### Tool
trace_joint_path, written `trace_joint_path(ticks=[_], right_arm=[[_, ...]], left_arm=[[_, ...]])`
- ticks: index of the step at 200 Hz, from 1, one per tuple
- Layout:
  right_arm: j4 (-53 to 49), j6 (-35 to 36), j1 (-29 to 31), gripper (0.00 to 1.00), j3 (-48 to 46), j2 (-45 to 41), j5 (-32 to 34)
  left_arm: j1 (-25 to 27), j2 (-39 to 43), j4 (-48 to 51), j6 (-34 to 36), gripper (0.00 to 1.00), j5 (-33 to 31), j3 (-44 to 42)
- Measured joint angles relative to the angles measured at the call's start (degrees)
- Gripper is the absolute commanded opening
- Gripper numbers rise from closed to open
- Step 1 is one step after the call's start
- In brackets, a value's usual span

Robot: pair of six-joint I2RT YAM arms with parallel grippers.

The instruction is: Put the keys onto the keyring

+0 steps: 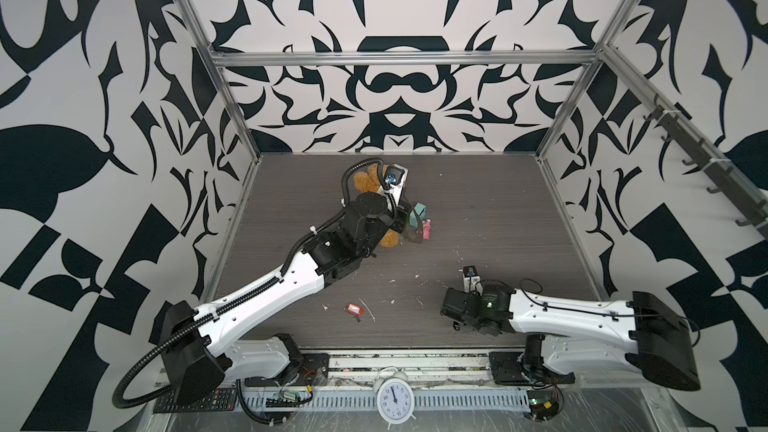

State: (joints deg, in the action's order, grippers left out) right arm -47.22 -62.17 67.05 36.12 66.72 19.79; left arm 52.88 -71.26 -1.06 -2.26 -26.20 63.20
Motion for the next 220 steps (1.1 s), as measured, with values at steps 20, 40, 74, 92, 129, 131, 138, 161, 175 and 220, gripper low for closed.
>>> trace_joint_path(ticks=[20,40,74,92,129,131,138,161,175,220], right_arm=[[3.7,1.5,0.2,0.75,-0.1,-0.9,-0.3],[4.5,2.2,0.2,0.73,0.0,2.6,-0.3],[4.1,2.0,0.2,0.7,0.0,10.4,-1.4],[4.0,1.4,0.2,0.64,0.5,11.0,-1.9],[1.0,-1.2,0.2,0.52,0.5,10.9,-1.8],[0.9,-1.4,0.2,0.52,0.5,10.9,-1.8],[0.3,-1.8,0.2,0.52,0.5,10.8,-1.7],[-1.0,-2.9,0.2,0.52,0.5,10.3,-1.4],[-1.9,-3.6,0.2,0.51,0.5,10.2,-1.2],[-3.3,-4.1,-1.4,0.5,0.1,8.4,-0.6]], left_arm=[[0.0,0.0,0.0,0.5,0.0,-0.3,0.0],[0.0,0.0,-0.2,0.8,0.0,-0.6,0.0],[0.0,0.0,-0.4,0.9,0.0,-0.6,0.0],[0.0,0.0,-0.4,0.9,0.0,-0.6,0.0],[0.0,0.0,-0.4,1.1,0.0,-0.6,0.0],[0.0,0.0,-0.4,1.2,0.0,-0.6,0.0],[0.0,0.0,-0.4,1.2,0.0,-0.6,0.0],[0.0,0.0,-0.4,1.2,0.0,-0.6,0.0],[0.0,0.0,-0.4,1.2,0.0,-0.6,0.0],[0.0,0.0,-0.5,1.2,0.0,-0.6,0.0]])
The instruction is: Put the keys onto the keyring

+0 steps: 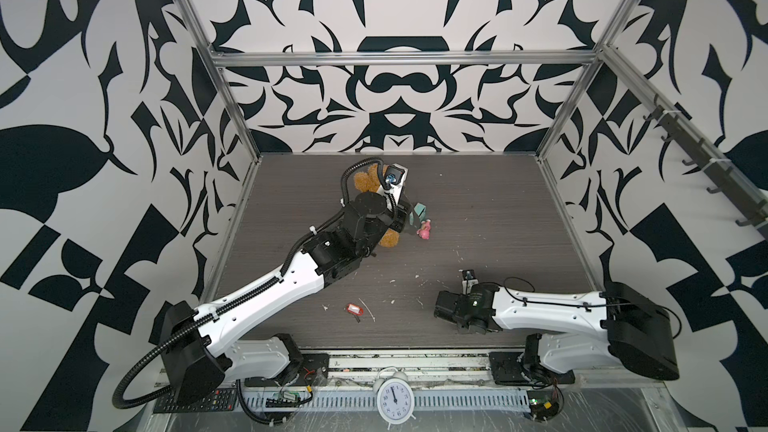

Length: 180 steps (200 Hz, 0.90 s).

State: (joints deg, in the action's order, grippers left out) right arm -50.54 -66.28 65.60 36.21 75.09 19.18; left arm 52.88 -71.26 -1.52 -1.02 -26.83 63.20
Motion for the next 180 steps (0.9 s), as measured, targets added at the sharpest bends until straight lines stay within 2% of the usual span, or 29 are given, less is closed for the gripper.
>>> trace_joint_path(ticks=[54,83,106,113,129,148,167,180], right_arm=[[0.8,1.2,-3.4,0.5,-2.4,-7.7,-0.5],[2.0,1.5,-3.4,0.43,-2.4,-13.8,-0.2],[4.9,1.2,-3.4,0.42,-2.4,-16.5,-0.2],[6.0,1.3,-3.4,0.39,-2.5,-16.8,-0.5],[8.6,2.1,-3.4,0.2,-3.1,-16.9,-2.0],[11.4,2.6,-3.3,0.07,-4.5,-16.9,-4.7],[13.9,2.0,-2.9,0.0,-6.6,-16.7,-7.7],[15.4,2.1,-2.4,0.0,-7.9,-16.1,-9.9]], left_arm=[[0.0,0.0,-0.4,0.2,0.0,0.0,0.0],[0.0,0.0,-0.4,0.5,0.0,-0.2,0.0],[0.0,0.0,-0.4,0.7,0.0,-0.5,0.0],[0.0,0.0,-0.4,0.7,0.0,-0.7,0.0],[0.0,0.0,-0.4,0.9,0.0,-1.3,0.0],[0.0,0.0,-0.7,1.1,0.0,-1.8,0.0],[0.0,0.0,-1.0,1.2,0.0,-2.2,0.0],[0.0,0.0,-1.1,1.3,0.0,-2.4,0.0]])
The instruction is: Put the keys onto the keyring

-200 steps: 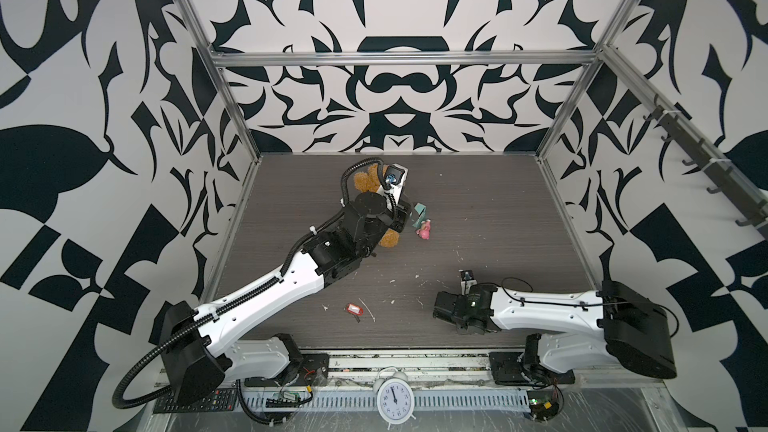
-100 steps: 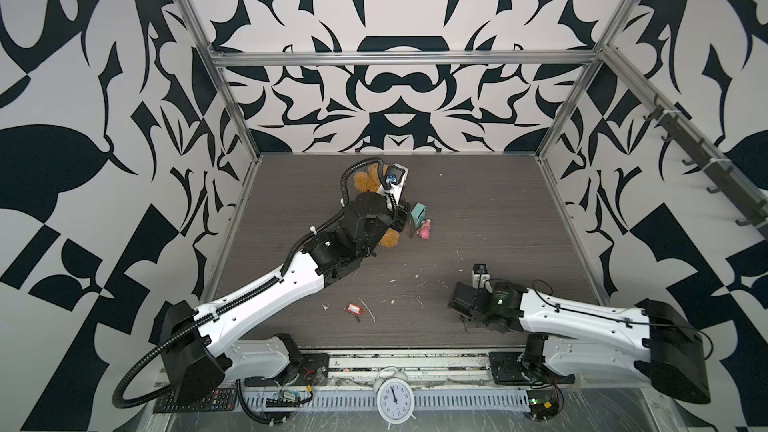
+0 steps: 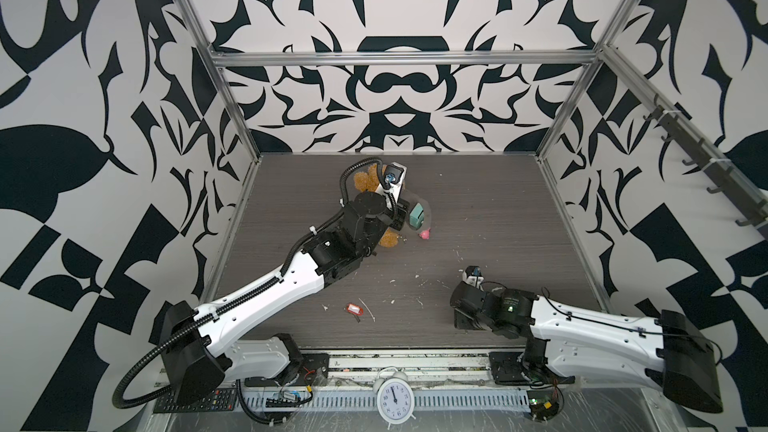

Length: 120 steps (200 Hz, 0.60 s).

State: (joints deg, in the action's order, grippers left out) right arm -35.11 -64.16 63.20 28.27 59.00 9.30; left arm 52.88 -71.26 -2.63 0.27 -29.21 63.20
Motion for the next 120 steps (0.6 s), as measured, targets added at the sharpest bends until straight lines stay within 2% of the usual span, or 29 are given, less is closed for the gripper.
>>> trace_joint_path(ticks=[48,120], right_arm=[[3.4,0.1,2.3,0.0,-0.3,7.3,-4.1],[-6.1,-1.7,2.5,0.0,4.5,13.3,-1.4]], left_arm=[[0.0,0.0,-0.1,0.2,0.0,-0.5,0.0],[0.0,0.0,-0.1,0.2,0.0,-0.8,0.0]])
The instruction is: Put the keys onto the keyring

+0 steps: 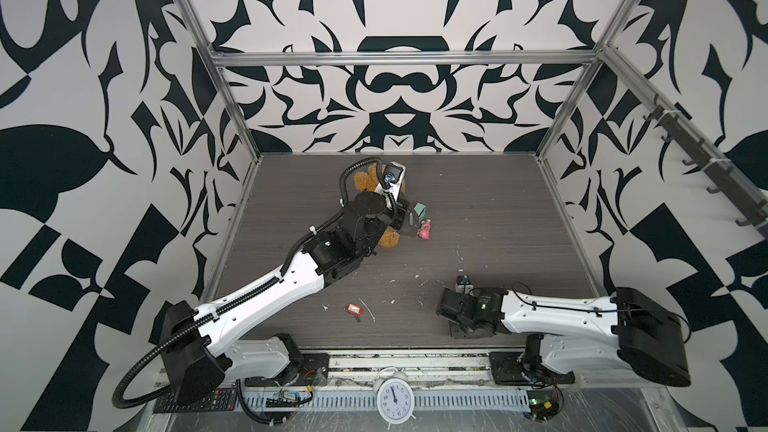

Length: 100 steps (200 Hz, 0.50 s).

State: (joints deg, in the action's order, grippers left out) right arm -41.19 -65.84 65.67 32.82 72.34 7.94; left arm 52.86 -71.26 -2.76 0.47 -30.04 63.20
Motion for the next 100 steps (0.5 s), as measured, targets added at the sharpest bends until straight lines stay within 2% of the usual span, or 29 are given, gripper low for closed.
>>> trace_joint_path(ticks=[51,100], right_arm=[[-7.0,-0.4,-0.5,0.0,1.1,1.0,4.5],[-5.2,1.8,-4.2,0.0,1.2,2.3,6.1]], left_arm=[[0.0,0.0,0.0,0.2,0.0,-0.2,0.0],[0.0,0.0,0.0,0.4,0.0,-0.2,0.0]])
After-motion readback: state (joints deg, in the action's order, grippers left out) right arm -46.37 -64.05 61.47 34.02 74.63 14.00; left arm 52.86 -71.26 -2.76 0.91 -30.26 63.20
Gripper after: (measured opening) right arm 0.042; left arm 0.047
